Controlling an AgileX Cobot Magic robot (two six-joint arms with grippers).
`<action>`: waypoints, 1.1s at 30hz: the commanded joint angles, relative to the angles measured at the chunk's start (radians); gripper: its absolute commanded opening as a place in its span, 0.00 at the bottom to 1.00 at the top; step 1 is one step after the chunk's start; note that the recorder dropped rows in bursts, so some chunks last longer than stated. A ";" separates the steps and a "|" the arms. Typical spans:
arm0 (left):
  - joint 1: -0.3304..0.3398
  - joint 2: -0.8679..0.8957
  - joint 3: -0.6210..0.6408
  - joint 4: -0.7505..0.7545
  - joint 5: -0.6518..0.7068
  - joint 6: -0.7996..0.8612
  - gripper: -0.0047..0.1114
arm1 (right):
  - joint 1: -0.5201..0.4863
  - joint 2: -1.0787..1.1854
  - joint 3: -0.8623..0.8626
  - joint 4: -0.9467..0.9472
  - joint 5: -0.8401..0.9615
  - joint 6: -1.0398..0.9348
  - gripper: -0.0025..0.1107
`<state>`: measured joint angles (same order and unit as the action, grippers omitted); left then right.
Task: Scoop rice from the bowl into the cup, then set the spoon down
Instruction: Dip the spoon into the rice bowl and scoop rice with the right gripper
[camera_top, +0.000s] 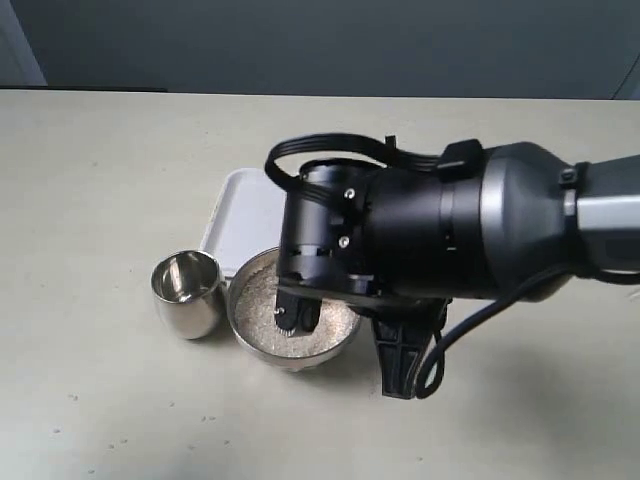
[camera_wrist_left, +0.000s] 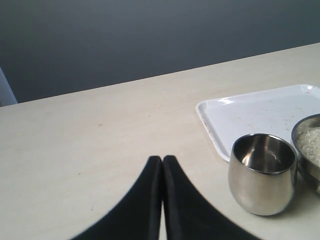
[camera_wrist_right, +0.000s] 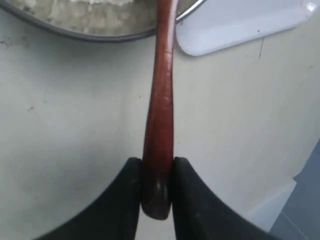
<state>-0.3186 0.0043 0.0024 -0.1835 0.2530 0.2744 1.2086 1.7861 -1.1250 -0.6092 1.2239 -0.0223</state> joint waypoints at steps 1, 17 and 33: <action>-0.005 -0.004 -0.002 0.002 -0.012 -0.003 0.04 | 0.019 0.030 0.005 -0.010 -0.003 0.009 0.02; -0.005 -0.004 -0.002 0.002 -0.012 -0.003 0.04 | 0.047 0.015 0.003 0.073 -0.003 -0.041 0.02; -0.005 -0.004 -0.002 0.002 -0.012 -0.003 0.04 | 0.006 -0.002 0.003 0.163 -0.003 -0.001 0.02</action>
<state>-0.3186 0.0043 0.0024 -0.1835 0.2530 0.2744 1.2457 1.7936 -1.1250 -0.4765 1.2222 -0.0379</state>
